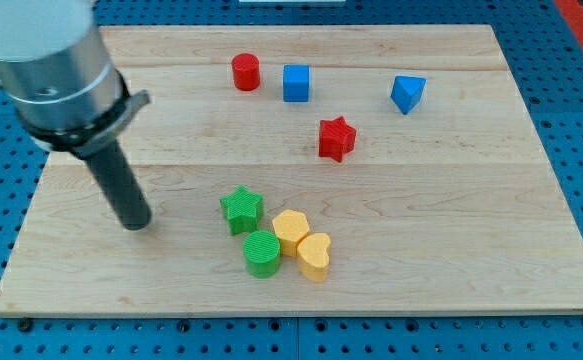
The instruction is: Move the green star to the top right of hexagon
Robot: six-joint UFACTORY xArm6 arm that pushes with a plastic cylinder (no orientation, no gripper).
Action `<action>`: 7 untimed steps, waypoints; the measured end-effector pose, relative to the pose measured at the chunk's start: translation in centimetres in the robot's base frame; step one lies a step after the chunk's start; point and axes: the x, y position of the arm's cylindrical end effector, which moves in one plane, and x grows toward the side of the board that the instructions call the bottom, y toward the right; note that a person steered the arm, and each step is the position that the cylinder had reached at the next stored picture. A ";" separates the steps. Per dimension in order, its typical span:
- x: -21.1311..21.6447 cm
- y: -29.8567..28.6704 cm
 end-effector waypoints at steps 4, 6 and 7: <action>-4.9 14.2; -5.9 19.5; -5.9 22.1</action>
